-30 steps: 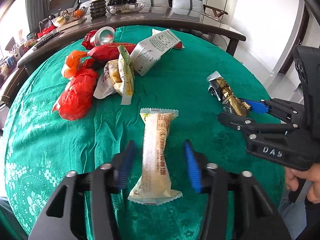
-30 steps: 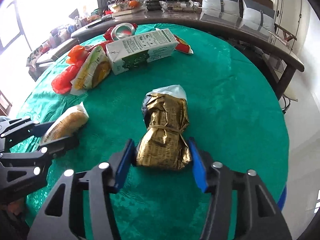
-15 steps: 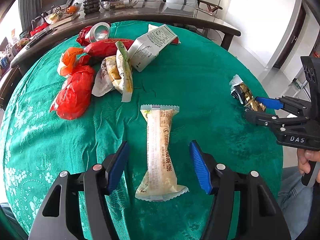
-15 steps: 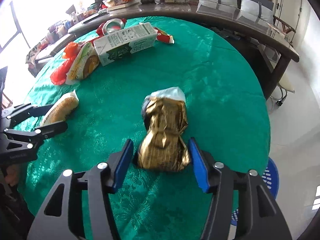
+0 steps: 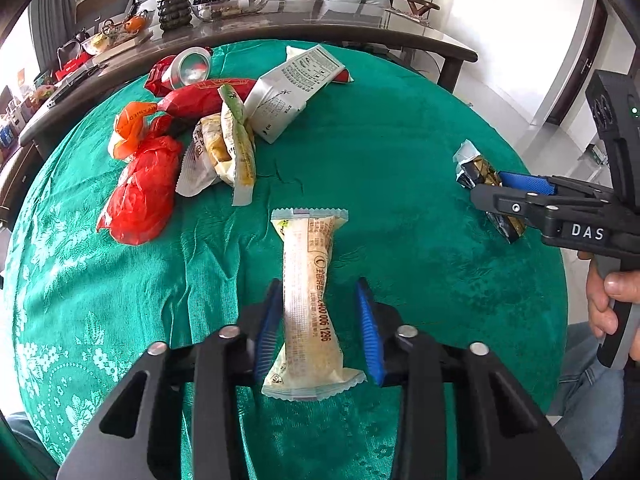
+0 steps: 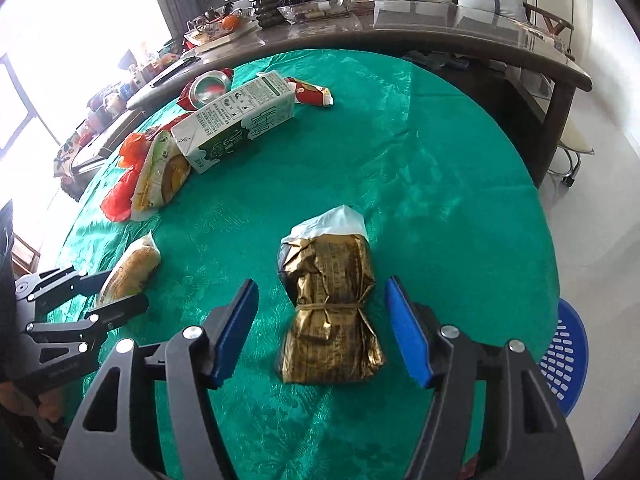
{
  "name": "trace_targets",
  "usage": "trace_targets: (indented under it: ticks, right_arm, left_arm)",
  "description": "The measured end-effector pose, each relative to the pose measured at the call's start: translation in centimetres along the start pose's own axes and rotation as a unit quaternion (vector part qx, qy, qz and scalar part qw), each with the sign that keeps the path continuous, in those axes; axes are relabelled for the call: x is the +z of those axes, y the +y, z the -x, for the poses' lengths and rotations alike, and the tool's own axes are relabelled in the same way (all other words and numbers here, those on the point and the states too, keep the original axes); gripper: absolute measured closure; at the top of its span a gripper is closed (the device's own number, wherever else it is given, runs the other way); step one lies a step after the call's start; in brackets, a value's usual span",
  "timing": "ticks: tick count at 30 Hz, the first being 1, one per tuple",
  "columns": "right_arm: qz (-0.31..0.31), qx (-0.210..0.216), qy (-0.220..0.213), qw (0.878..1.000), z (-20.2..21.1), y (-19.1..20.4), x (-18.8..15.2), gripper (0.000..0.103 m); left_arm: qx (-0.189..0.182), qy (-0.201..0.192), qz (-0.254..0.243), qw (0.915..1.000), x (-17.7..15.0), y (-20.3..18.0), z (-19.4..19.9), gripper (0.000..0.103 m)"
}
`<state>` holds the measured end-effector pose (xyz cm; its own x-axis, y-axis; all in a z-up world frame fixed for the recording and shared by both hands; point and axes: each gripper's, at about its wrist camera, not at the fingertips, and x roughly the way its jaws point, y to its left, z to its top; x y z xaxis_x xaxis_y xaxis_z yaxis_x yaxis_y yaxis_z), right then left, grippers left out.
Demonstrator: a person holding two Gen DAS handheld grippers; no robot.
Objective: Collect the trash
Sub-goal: 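Lift the snack bar and gold packet and carry both over the blue wastebasket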
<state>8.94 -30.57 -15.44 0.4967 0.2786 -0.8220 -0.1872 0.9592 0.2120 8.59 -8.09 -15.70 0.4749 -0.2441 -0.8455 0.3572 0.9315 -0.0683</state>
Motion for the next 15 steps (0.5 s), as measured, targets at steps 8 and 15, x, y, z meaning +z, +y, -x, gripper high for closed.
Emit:
trace_targets:
  ticks: [8,15]
  right_arm:
    - [-0.013,0.006,-0.020,1.000,1.7,-0.1,0.0,0.059]
    - [-0.025,0.009,-0.022,0.999,2.3,-1.1,-0.5,0.059]
  left_arm:
    - [-0.020,-0.023,0.016,0.9994,0.3,0.4,1.1,0.087]
    - [-0.048,-0.031,0.018,0.9982,1.0,-0.8,1.7,0.087]
